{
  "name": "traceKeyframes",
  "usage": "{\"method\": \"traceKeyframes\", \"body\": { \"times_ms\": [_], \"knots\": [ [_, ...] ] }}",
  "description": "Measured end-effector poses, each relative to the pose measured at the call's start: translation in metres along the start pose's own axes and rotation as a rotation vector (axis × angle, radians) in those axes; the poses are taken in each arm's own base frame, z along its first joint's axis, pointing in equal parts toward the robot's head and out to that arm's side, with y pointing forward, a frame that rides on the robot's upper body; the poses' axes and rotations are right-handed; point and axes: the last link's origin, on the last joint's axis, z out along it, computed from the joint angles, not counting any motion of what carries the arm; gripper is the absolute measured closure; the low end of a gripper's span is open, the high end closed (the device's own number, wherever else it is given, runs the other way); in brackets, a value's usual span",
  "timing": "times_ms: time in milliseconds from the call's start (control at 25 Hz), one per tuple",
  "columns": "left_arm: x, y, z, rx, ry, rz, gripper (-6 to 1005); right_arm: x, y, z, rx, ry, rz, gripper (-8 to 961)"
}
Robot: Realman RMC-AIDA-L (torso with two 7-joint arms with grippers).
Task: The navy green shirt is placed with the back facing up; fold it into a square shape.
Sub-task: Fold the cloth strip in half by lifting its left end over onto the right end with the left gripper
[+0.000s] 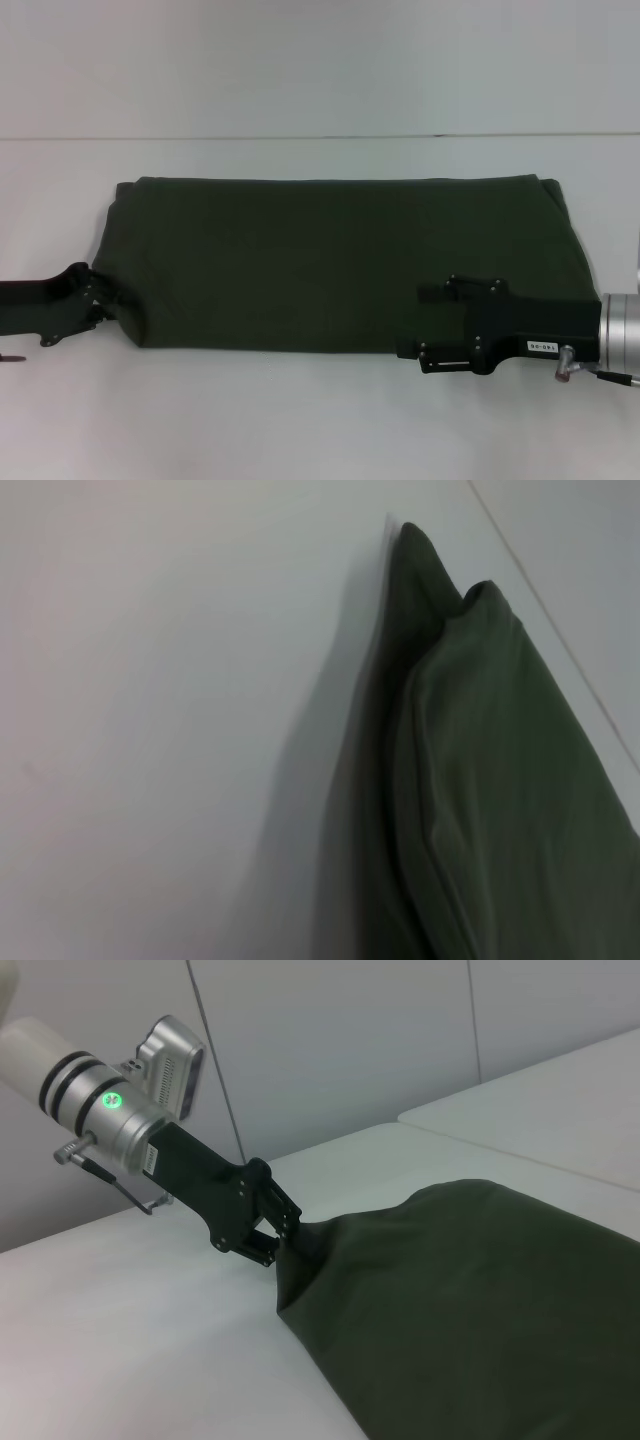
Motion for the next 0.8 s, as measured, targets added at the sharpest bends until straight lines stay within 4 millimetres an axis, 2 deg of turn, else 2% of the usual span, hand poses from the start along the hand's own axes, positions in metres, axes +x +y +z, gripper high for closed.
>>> {"method": "traceKeyframes", "body": {
  "times_ms": [400, 640, 800],
  "knots": [
    [0.002, 0.0, 0.0, 0.002, 0.014, 0.06, 893, -0.003, 0.001, 0.001, -0.011, -0.01, -0.001, 27],
    [0.006, -0.005, -0.005, 0.017, 0.041, 0.095, 963, 0.001, 0.002, -0.004, -0.013, -0.009, 0.004, 27],
    [0.016, -0.014, -0.017, 0.075, 0.082, 0.145, 953, 0.003, 0.003, -0.011, -0.007, -0.023, 0.014, 27]
  ]
}}
